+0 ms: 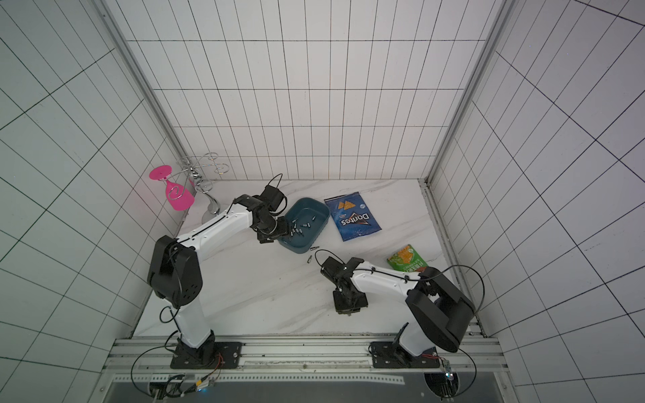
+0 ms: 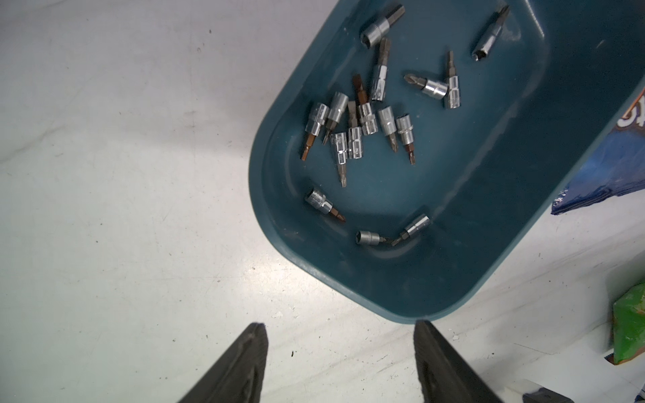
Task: Put the bit on the desktop into the storage box
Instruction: Pick up the screwdriver bit from the center of the board, then place the screwdriver bit in the storage box.
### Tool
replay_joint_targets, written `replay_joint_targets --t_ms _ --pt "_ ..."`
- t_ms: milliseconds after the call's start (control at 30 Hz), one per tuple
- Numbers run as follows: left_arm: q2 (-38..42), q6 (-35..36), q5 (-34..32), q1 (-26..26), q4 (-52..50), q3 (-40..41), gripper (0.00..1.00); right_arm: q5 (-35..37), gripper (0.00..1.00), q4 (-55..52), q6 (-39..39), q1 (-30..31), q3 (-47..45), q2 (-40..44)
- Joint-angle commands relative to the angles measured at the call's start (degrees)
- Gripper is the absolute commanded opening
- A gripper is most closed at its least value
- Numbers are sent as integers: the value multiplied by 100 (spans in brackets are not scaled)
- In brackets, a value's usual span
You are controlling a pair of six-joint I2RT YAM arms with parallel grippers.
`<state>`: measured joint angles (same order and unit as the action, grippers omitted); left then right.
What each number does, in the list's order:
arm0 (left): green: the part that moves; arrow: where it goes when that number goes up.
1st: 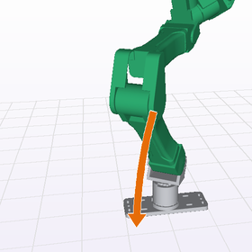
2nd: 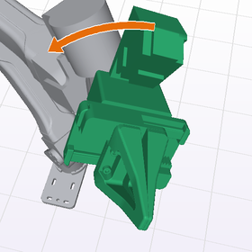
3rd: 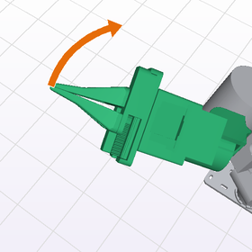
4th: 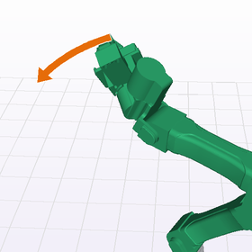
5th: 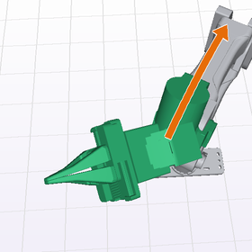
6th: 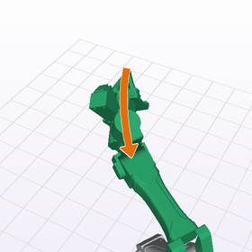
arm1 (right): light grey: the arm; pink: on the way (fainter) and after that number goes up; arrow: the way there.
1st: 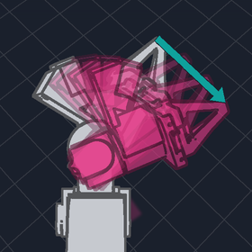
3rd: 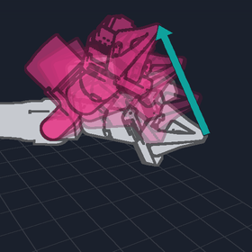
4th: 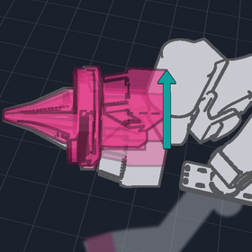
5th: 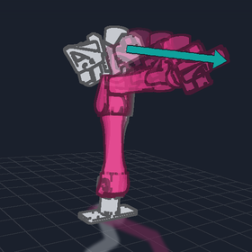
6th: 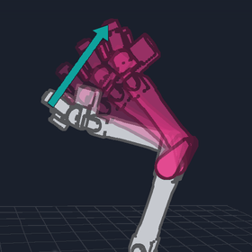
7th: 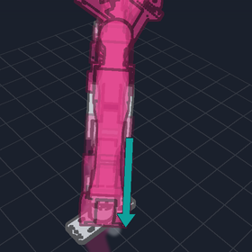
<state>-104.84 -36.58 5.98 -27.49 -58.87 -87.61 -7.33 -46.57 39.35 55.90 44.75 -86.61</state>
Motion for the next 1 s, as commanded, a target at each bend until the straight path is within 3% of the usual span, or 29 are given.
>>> replay_joint_targets --t_ms 0,233,400,633,967 --pt "238 -38 -97 -62 104 123 70 -216 0 242 -29 19 -309 -277" --pt "604 -282 -165 -294 216 624 70 355 0 -467 -280 -251 450 153" --pt "1022 -530 -211 -427 335 1182 70 657 0 -932 -1094 -1042 1782 223" --pt "1349 -777 -231 -508 403 1617 70 562 0 -1406 -2458 -1839 4749 -1593" --pt "1251 -677 -393 -733 150 1328 70 -1 0 -2520 -3426 -2039 9471 -4713"
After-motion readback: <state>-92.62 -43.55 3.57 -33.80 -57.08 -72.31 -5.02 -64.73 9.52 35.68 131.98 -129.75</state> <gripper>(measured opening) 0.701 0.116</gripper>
